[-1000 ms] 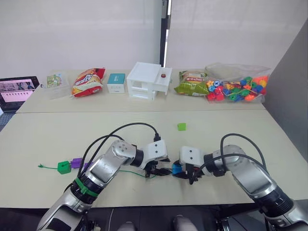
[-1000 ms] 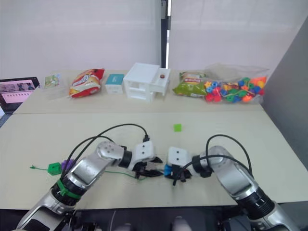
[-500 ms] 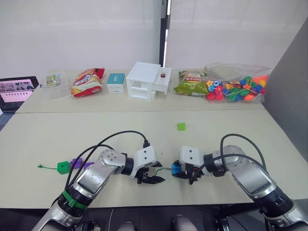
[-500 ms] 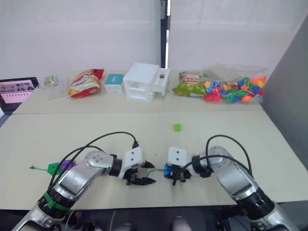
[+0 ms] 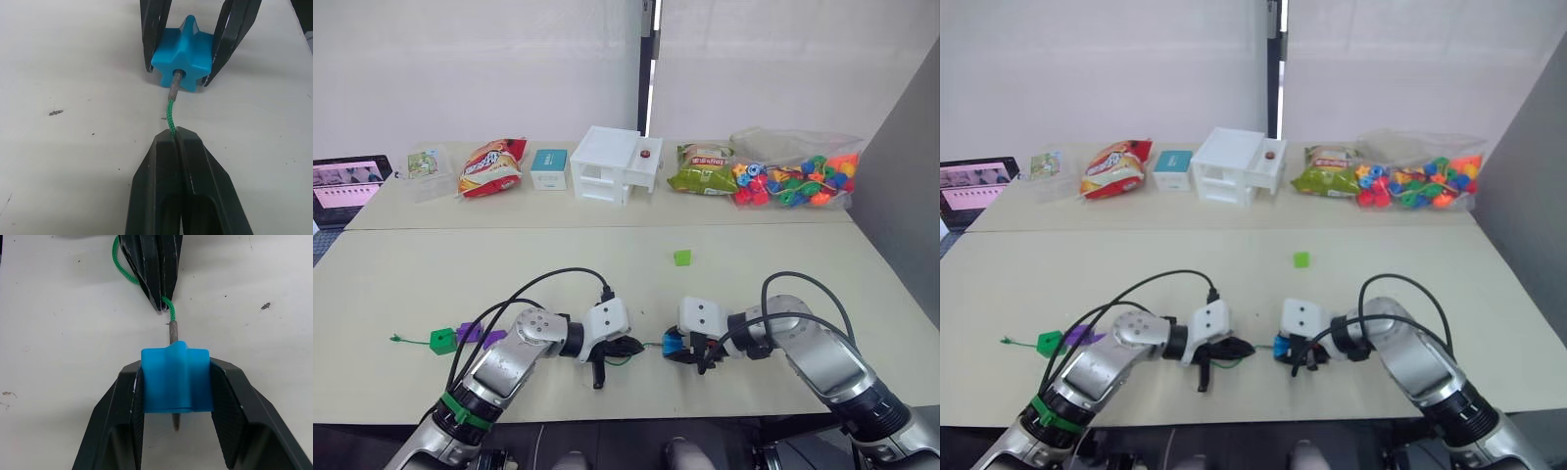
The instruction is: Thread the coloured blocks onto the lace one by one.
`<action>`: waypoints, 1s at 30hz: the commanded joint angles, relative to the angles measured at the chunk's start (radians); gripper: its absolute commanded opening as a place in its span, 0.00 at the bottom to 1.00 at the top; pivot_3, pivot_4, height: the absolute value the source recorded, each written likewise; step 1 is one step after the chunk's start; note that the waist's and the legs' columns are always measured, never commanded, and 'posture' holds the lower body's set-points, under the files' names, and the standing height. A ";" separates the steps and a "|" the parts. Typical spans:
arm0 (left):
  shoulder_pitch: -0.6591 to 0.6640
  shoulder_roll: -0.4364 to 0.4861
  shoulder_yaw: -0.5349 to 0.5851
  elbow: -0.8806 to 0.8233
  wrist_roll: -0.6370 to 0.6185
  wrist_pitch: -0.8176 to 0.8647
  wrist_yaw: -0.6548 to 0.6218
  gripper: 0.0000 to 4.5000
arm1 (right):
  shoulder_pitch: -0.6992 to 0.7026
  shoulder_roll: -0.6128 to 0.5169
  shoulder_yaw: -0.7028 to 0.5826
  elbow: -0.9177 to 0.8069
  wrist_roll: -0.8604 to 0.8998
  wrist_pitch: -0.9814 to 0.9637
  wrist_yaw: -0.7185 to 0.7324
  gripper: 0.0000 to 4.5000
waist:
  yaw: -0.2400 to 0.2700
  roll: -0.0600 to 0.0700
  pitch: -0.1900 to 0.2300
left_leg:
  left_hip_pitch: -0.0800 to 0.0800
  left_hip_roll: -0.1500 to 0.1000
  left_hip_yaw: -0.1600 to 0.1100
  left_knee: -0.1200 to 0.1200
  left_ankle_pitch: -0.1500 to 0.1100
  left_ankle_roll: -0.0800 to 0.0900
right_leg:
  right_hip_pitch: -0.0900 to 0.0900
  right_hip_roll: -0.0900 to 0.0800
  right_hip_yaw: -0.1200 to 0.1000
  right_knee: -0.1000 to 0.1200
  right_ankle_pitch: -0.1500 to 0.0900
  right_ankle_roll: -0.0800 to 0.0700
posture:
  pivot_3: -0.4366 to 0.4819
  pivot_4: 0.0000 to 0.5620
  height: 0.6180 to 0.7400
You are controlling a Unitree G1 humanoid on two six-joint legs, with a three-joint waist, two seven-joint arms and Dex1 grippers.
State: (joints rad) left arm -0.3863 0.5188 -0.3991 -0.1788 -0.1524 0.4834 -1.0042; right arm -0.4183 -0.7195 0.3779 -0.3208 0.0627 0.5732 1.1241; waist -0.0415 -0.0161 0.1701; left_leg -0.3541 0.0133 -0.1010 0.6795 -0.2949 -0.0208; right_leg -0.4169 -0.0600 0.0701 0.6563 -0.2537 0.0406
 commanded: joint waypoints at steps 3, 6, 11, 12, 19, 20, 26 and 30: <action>-0.034 -0.014 -0.019 -0.010 0.010 -0.006 -0.005 0.00 | 0.003 0.000 0.003 -0.027 0.014 0.014 -0.004 0.30 | -0.001 0.000 0.000 | 0.000 0.000 0.000 0.000 0.000 0.000 | 0.000 0.000 0.000 0.000 0.000 0.000 | 0.48 0.27 1.00; -0.051 -0.023 -0.031 -0.007 0.013 -0.009 -0.013 0.00 | 0.008 0.000 0.004 -0.028 0.013 0.014 -0.008 0.30 | -0.001 0.000 0.000 | 0.000 0.000 0.000 0.000 0.000 0.000 | -0.001 0.000 0.000 0.000 0.000 0.000 | 0.48 0.27 1.00; -0.095 -0.065 -0.059 0.039 0.027 -0.026 -0.017 0.00 | 0.010 0.001 0.007 -0.031 0.013 0.016 -0.013 0.30 | -0.001 0.000 0.000 | 0.000 0.000 0.000 0.000 0.000 0.000 | 0.000 0.000 0.000 0.000 0.000 0.000 | 0.48 0.27 1.00; -0.101 -0.072 -0.064 0.044 0.027 -0.029 -0.021 0.00 | 0.010 0.002 0.008 -0.031 0.013 0.017 -0.014 0.30 | -0.001 0.000 0.000 | 0.000 0.000 0.000 0.000 0.000 0.000 | 0.000 0.000 0.000 0.000 0.000 0.000 | 0.48 0.27 1.00; -0.111 -0.096 -0.076 0.070 0.041 -0.031 -0.026 0.00 | 0.014 0.000 0.009 -0.037 0.011 0.023 -0.019 0.30 | 0.000 0.000 0.000 | 0.000 0.000 0.000 0.000 0.000 0.000 | 0.000 0.000 0.000 0.000 0.000 0.000 | 0.48 0.27 1.00; -0.110 -0.095 -0.073 0.070 0.042 -0.030 -0.025 0.00 | 0.015 -0.001 0.009 -0.039 0.011 0.025 -0.020 0.30 | 0.000 0.000 0.000 | 0.000 0.000 0.000 0.000 0.000 0.000 | 0.000 0.000 0.000 0.000 0.000 0.000 | 0.48 0.27 1.00; -0.096 -0.076 -0.028 0.026 -0.017 0.003 -0.054 0.26 | 0.020 0.002 0.002 -0.042 0.009 0.042 -0.037 0.30 | 0.000 0.000 0.000 | 0.000 0.000 0.000 0.000 0.000 0.000 | 0.000 0.000 0.000 0.000 0.000 0.000 | 0.48 0.27 1.00; -0.091 -0.045 -0.019 -0.006 -0.027 0.007 -0.076 0.55 | 0.024 0.004 -0.025 -0.052 0.025 0.057 -0.055 0.68 | 0.000 0.000 0.000 | -0.001 0.000 0.000 0.000 0.000 0.000 | -0.001 0.000 0.000 0.000 0.000 0.000 | 0.48 0.27 1.00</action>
State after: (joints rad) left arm -0.4726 0.4640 -0.4343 -0.1458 -0.1612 0.4940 -1.0678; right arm -0.4006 -0.7098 0.3749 -0.3438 0.0633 0.6169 1.0689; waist -0.0412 -0.0162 0.1702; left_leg -0.3550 0.0131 -0.1009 0.6796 -0.2948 -0.0209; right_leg -0.4178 -0.0602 0.0702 0.6565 -0.2537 0.0406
